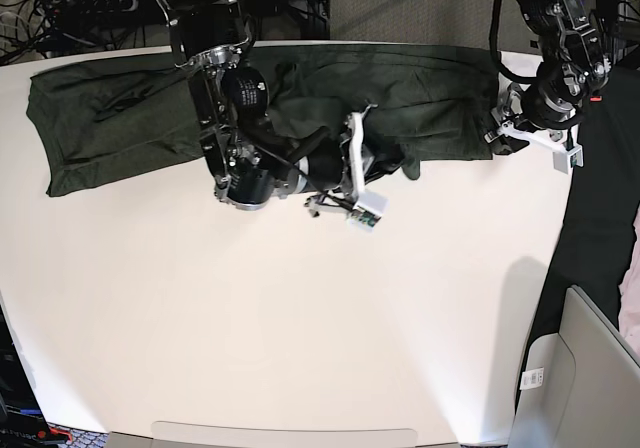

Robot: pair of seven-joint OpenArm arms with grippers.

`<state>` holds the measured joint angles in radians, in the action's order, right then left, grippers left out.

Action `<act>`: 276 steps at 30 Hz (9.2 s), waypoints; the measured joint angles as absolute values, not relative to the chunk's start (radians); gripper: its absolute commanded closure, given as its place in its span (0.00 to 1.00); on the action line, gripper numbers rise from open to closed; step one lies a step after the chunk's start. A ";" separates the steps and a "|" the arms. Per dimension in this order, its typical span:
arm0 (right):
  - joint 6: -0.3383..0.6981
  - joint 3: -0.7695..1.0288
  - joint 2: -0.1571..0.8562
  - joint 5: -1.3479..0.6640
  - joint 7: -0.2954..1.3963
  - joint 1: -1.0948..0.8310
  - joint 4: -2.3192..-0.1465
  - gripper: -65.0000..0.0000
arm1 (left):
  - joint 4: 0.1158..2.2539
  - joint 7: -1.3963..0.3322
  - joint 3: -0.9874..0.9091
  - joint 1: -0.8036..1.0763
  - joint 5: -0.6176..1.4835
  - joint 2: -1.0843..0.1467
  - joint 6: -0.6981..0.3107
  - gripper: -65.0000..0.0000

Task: Fold the T-shirt properly

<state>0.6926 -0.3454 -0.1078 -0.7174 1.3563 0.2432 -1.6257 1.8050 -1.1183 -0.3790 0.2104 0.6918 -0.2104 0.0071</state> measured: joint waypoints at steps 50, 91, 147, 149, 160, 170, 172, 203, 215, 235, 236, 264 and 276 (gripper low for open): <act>0.696 -0.147 0.311 -0.775 1.354 0.223 -1.787 0.34 | 1.817 -1.226 -0.373 0.260 0.695 -0.235 -0.001 0.43; 0.696 0.102 0.544 -0.782 1.351 -0.033 -1.929 0.60 | 1.788 -1.209 -0.209 0.207 0.706 -0.174 -0.004 1.00; 0.697 0.364 0.328 -0.353 1.347 -0.089 -1.885 0.99 | 1.947 -1.298 0.077 0.067 0.848 0.150 -0.001 0.96; 0.696 0.366 0.330 -0.350 1.347 -0.089 -1.885 0.99 | 1.933 -1.287 0.077 0.056 0.853 0.150 -0.003 0.95; 0.697 0.366 0.308 -0.347 1.348 -0.080 -1.885 0.99 | 1.874 -1.305 0.081 0.056 0.913 0.150 -0.008 0.93; 0.696 0.365 0.287 -0.350 1.347 -0.060 -1.885 0.98 | 1.851 -1.306 0.131 0.062 0.938 0.150 -0.008 0.79; 0.696 0.366 0.279 -0.346 1.348 -0.060 -1.885 0.98 | 1.851 -1.313 0.133 0.050 0.956 0.150 -0.009 0.78; 0.697 0.020 -0.083 -0.154 1.290 0.368 -1.622 0.43 | 1.858 -1.343 -0.194 0.120 0.959 -0.099 -0.004 0.67; 0.696 -0.046 -0.151 -0.118 1.282 0.435 -1.542 0.63 | 1.858 -1.343 -0.234 0.144 0.960 -0.101 -0.004 0.59; 0.699 0.532 0.366 -0.378 1.353 -0.038 -1.947 0.61 | 1.798 -1.331 -0.213 0.114 0.964 -0.100 -0.004 0.59; 0.700 0.562 0.377 -0.416 1.371 -0.051 -1.947 0.57 | 1.797 -1.330 -0.197 0.115 0.960 -0.104 -0.003 0.59; 0.696 0.695 0.429 -0.566 1.347 -0.083 -1.578 0.22 | 1.796 -1.324 -0.142 0.120 0.965 -0.103 -0.005 0.59; 0.696 0.703 0.398 -0.576 1.255 -0.046 -1.441 0.50 | 1.795 -1.324 -0.142 0.121 0.965 -0.102 -0.005 0.59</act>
